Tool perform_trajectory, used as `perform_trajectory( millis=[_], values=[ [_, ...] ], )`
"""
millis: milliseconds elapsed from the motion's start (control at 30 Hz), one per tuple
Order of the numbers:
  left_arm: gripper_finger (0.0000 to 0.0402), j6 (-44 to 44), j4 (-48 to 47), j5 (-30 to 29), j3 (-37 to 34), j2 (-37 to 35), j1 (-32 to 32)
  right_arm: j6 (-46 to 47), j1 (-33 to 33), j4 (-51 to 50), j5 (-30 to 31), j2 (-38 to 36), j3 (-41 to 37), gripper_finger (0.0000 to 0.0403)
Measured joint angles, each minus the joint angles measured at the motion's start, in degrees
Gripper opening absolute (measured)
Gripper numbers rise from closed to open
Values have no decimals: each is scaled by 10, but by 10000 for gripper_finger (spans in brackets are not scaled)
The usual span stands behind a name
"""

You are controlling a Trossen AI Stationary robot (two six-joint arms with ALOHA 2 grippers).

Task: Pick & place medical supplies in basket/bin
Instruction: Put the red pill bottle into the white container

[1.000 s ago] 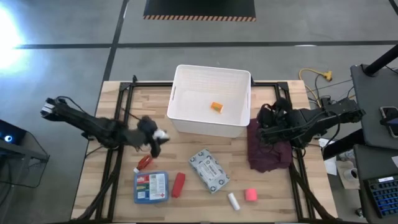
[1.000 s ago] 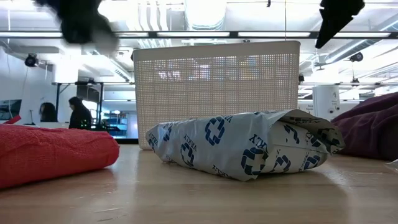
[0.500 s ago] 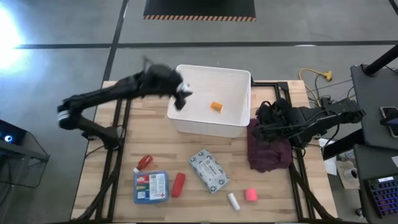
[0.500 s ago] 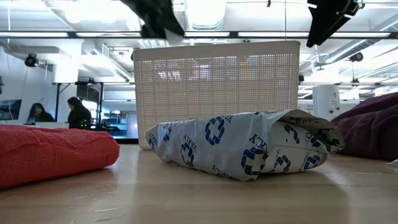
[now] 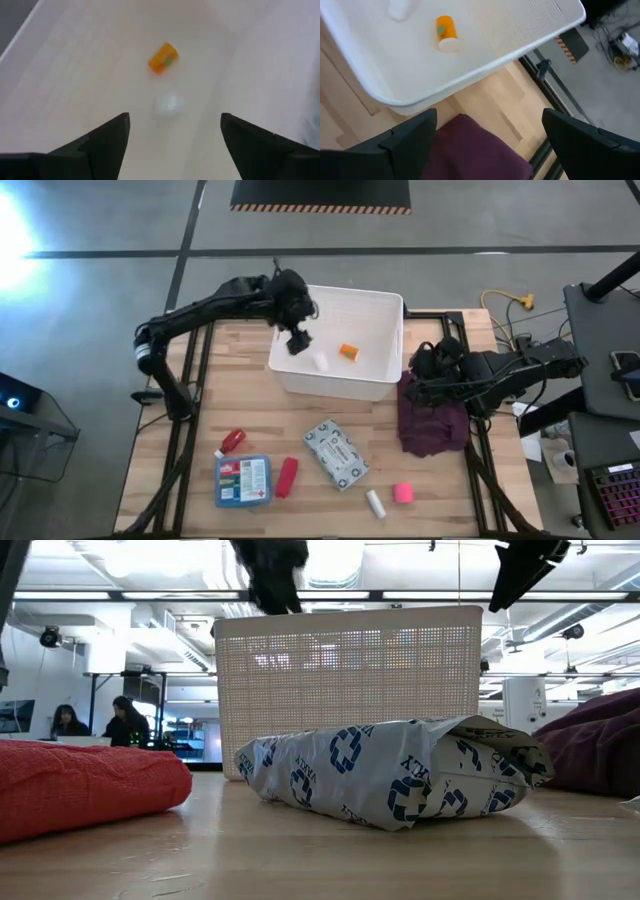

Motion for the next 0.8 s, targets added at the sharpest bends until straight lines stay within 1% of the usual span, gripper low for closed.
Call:
perform_trajectory(
  millis=[100, 167, 233, 367, 500, 600, 700, 800],
  values=[
    [296, -29, -60, -45, -9, -62, -56, -41, -1, 21, -11, 0, 0, 352],
    [296, -83, -104, -57, -29, -106, -98, -56, -4, 36, -18, 0, -1, 352],
    [296, -153, -129, -59, -63, -147, -137, -59, -5, 46, -33, 0, -2, 352],
    [296, -287, -139, -52, -178, -215, -211, -60, -5, 44, -58, 0, -11, 352],
    [297, -482, -151, -10, -314, -261, -269, -60, -5, 43, -65, 0, -25, 352],
    [297, -604, -145, 1, -400, -296, -324, -44, -5, 43, -77, 0, -35, 352],
    [297, -712, -116, 7, -479, -327, -370, -36, -5, 43, -82, 0, -45, 352],
    [297, -779, -47, 24, -560, -350, -400, -29, -8, 46, -84, 0, -57, 352]
  ],
)
